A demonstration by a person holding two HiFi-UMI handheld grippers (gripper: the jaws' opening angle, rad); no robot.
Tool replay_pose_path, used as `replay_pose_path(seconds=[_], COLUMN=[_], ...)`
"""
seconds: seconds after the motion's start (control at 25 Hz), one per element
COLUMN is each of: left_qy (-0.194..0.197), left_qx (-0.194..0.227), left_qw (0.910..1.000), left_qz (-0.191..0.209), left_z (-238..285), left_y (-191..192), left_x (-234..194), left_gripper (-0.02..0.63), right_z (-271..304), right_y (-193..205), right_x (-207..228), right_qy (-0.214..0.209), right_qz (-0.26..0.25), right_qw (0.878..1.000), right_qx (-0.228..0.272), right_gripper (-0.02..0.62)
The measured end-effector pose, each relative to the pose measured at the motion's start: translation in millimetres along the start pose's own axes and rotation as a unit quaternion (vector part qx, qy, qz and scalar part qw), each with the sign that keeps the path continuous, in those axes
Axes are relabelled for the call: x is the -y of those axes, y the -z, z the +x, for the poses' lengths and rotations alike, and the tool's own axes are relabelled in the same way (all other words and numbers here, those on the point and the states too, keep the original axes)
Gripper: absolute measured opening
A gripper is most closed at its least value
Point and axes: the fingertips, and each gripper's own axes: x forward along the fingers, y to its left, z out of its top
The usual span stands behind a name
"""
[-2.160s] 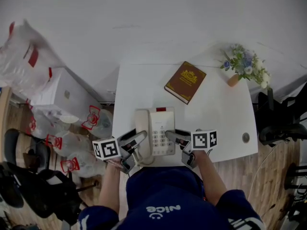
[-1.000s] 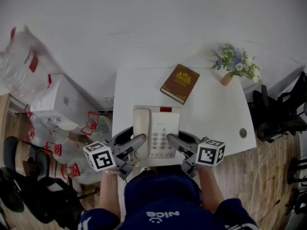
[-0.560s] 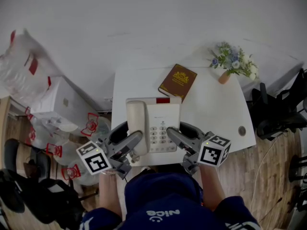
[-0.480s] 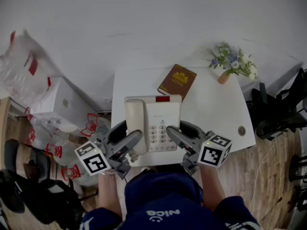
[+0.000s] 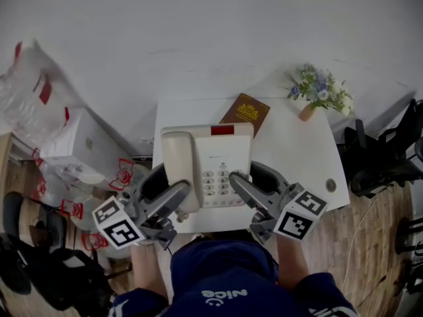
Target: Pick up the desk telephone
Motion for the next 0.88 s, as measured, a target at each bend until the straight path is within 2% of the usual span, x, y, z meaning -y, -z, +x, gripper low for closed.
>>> replay_pose_path(seconds=[0.48, 0.88], left_qy=[0.022, 0.025], left_qx=[0.034, 0.040], left_qw=[0.9973, 0.9957], left_qz=[0.062, 0.080], left_z=[-4, -3], left_y=[-44, -54], left_x=[28, 33], left_gripper=[0.357, 0.357], right_z=[9, 12], right_y=[-41, -53], right_x=[-31, -35], right_qy=[-0.030, -0.038], right_qz=[-0.050, -0.068], right_qw=[0.997, 0.995], right_qx=[0.045, 0.061], right_gripper=[0.230, 0.230])
